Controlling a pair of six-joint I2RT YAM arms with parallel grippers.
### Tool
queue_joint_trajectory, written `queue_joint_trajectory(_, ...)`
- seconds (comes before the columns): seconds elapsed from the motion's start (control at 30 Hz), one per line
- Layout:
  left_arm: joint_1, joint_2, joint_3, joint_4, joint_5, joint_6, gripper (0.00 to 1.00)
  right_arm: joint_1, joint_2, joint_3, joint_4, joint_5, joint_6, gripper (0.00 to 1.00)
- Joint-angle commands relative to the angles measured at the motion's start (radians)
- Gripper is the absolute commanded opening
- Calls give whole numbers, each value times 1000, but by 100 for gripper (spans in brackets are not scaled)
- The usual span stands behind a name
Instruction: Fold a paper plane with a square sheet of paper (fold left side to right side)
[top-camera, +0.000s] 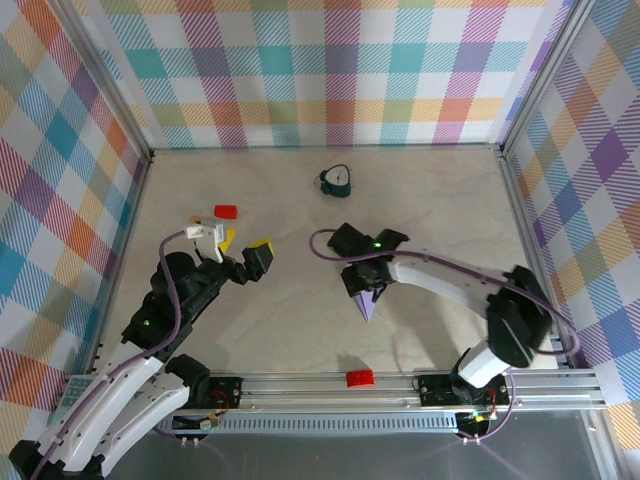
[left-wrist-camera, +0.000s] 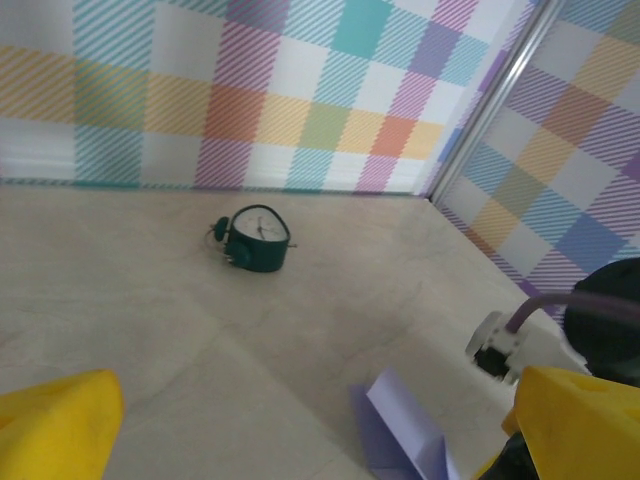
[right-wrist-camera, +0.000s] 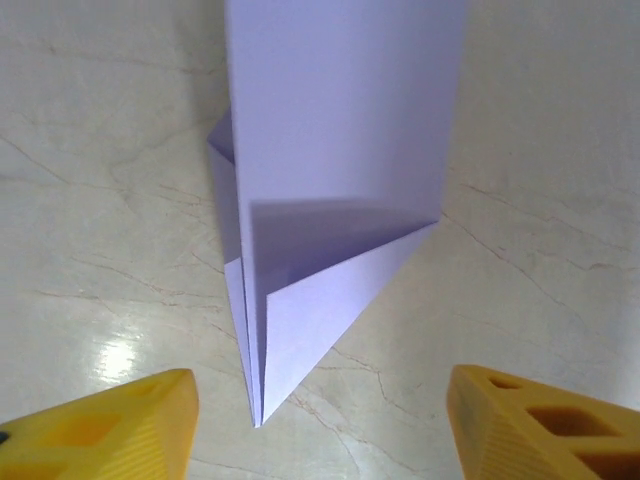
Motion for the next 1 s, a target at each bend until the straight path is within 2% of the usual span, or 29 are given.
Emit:
queue_joint_trajectory(0.0, 9, 33, 5, 97, 105, -31, 100, -39, -155, -104, 166, -63, 31, 76)
queue_joint_trajectory(0.13, 11, 90, 2, 138, 192, -49, 100, -76, -345, -235, 291, -56, 31, 99)
queue_joint_trajectory(0.27, 11, 148, -10, 191, 240, -78, 100, -134, -494, -337, 353, -79, 48, 99)
queue_joint_trajectory(0.43, 9, 229, -33, 249, 245, -130, 100, -193, -619, -455, 450, -141, 81, 99)
queue_joint_trajectory(0.6, -2, 394, -61, 364, 320, -218, 100, -231, -697, -596, 618, -210, 189, 99)
queue_joint_trajectory(0.73, -30, 562, -29, 390, 365, -259, 93, -253, -711, -660, 708, -268, 237, 99)
queue_joint_trajectory(0.97, -71, 856, 63, 444, 425, -384, 80, -260, -693, -666, 702, -283, 248, 99)
